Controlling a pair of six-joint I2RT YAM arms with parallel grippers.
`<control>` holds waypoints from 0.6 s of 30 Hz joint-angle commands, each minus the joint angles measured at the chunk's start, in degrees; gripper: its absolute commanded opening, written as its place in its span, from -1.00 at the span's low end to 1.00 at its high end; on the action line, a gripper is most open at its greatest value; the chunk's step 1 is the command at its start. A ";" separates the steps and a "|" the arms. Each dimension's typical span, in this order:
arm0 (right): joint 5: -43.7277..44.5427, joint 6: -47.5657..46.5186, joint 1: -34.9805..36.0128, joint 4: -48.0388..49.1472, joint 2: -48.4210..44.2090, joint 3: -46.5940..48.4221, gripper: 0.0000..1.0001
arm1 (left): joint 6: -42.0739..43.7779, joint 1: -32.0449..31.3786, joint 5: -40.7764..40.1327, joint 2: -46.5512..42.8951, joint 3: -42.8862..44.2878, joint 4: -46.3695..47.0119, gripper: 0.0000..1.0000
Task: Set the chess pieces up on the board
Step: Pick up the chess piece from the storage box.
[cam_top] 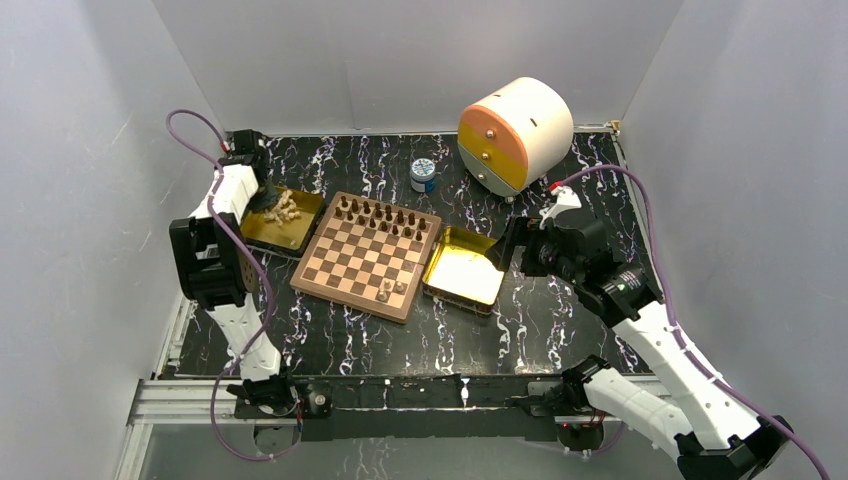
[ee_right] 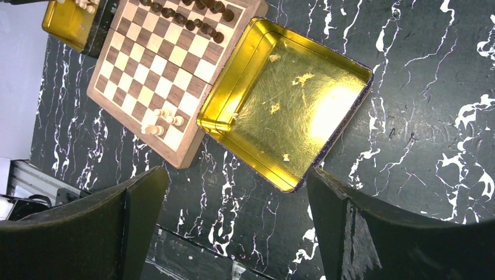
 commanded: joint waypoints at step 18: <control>1.42 -1.32 -0.17 0.42 -0.90 3.11 0.97 | 2.84 -12.13 11.47 -17.97 -6.71 -6.05 -0.70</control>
